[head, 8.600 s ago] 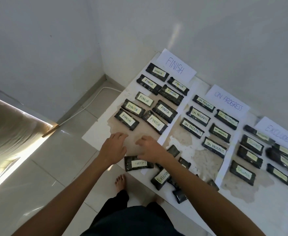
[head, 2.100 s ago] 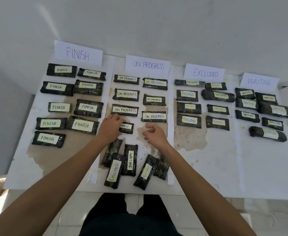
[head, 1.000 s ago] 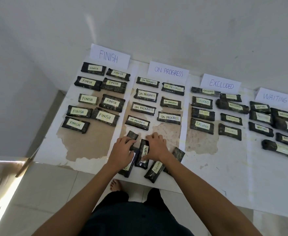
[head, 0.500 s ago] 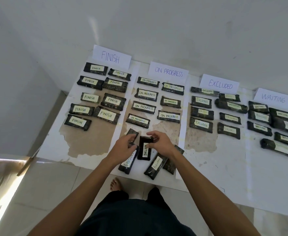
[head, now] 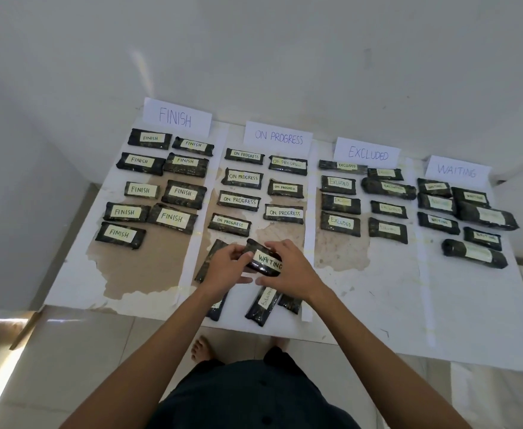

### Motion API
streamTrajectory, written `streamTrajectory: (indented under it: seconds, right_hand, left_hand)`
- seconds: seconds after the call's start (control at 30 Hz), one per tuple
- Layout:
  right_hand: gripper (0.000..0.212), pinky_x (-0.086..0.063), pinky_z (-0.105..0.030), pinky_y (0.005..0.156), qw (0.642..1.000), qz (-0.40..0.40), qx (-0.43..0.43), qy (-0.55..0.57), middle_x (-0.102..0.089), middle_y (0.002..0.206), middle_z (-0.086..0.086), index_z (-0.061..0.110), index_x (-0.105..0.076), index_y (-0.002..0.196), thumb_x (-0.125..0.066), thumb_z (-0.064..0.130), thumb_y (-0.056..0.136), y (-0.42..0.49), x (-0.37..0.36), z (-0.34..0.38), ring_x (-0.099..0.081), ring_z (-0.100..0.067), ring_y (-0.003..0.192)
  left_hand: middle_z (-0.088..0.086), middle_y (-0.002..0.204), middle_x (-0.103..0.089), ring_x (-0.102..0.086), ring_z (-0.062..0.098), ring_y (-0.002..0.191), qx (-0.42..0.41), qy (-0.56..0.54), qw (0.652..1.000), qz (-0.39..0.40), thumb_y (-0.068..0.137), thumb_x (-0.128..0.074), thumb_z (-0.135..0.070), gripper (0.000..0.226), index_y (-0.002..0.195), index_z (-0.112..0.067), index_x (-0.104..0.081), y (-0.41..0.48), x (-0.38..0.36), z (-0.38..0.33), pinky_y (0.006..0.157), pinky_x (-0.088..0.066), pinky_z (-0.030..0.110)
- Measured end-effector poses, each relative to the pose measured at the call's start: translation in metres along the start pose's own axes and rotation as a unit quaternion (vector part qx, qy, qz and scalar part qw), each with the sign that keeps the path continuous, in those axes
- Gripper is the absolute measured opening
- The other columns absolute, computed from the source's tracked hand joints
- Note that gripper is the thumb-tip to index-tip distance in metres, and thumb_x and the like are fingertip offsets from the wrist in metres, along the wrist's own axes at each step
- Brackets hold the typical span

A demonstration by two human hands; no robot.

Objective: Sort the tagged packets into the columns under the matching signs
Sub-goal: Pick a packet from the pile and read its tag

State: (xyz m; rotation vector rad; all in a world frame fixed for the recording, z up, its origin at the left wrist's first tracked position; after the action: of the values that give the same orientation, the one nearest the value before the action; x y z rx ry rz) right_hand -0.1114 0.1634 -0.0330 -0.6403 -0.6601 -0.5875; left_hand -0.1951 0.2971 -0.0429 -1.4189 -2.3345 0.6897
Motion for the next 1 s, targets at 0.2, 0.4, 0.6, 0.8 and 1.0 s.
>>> streamTrajectory:
  seconds: [0.2, 0.4, 0.6, 0.8, 1.0]
  right_hand:
    - [0.070, -0.048, -0.034, 0.093, 0.998, -0.064, -0.002, -0.023, -0.046, 0.113, -0.001, 0.016, -0.045, 0.136, -0.077, 0.026, 0.074, -0.026, 0.013, -0.020, -0.050, -0.018, 0.103]
    - [0.066, -0.046, -0.032, 0.094, 0.995, -0.094, -0.008, -0.038, -0.051, 0.119, -0.002, 0.014, -0.047, 0.132, -0.077, 0.018, 0.074, -0.046, 0.046, -0.045, -0.051, -0.019, 0.108]
    - [0.064, -0.043, -0.036, 0.095, 0.991, -0.103, -0.014, -0.080, -0.054, 0.118, 0.000, 0.017, -0.051, 0.128, -0.080, 0.018, 0.071, -0.070, 0.083, -0.088, -0.049, -0.020, 0.107]
    - [0.063, -0.029, -0.033, 0.092, 0.984, -0.113, -0.056, -0.129, -0.053, 0.124, 0.008, 0.025, -0.049, 0.132, -0.077, 0.025, 0.075, -0.093, 0.114, -0.135, -0.034, -0.021, 0.113]
    - [0.061, -0.029, -0.033, 0.094, 0.981, -0.124, -0.083, -0.123, -0.050, 0.127, 0.004, 0.023, -0.049, 0.131, -0.074, 0.016, 0.076, -0.115, 0.154, -0.189, -0.035, -0.022, 0.115]
  left_hand:
    - [0.011, 0.107, -0.064, -0.069, 0.021, 0.085, 0.005, 0.012, 1.000, 0.021, 0.093, -0.055, -0.015, 0.011, 0.104, -0.013, -0.055, -0.008, -0.024, -0.005, 0.060, -0.058, 0.030]
    - [-0.007, 0.123, -0.057, -0.054, 0.010, 0.108, -0.174, 0.305, 0.936, 0.042, 0.091, -0.056, -0.033, 0.046, 0.134, -0.024, -0.043, -0.018, -0.054, -0.018, 0.086, -0.042, 0.023]
    - [0.003, 0.140, -0.046, -0.042, 0.023, 0.126, -0.299, 0.429, 0.851, 0.048, 0.088, -0.056, -0.035, 0.061, 0.142, -0.018, -0.034, -0.017, -0.096, -0.024, 0.099, -0.040, 0.036]
    - [0.002, 0.142, -0.044, -0.039, 0.023, 0.129, -0.332, 0.479, 0.810, 0.071, 0.087, -0.057, -0.037, 0.061, 0.140, -0.017, -0.036, -0.010, -0.147, -0.022, 0.103, -0.039, 0.038]
    - [0.004, 0.144, -0.041, -0.036, 0.022, 0.131, -0.343, 0.514, 0.779, 0.102, 0.089, -0.054, -0.036, 0.061, 0.142, -0.016, -0.033, 0.002, -0.203, -0.027, 0.106, -0.036, 0.038]
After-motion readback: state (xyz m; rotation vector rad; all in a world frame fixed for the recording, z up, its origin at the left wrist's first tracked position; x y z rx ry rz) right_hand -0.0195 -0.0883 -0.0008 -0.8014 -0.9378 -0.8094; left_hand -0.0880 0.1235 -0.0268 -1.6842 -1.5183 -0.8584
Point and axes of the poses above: each hand's wrist, its own y-axis towards the middle knuckle, its own x-axis out of the back of the hand, z = x × y, the point moved 2 cm from there along y, towards the middle knuckle
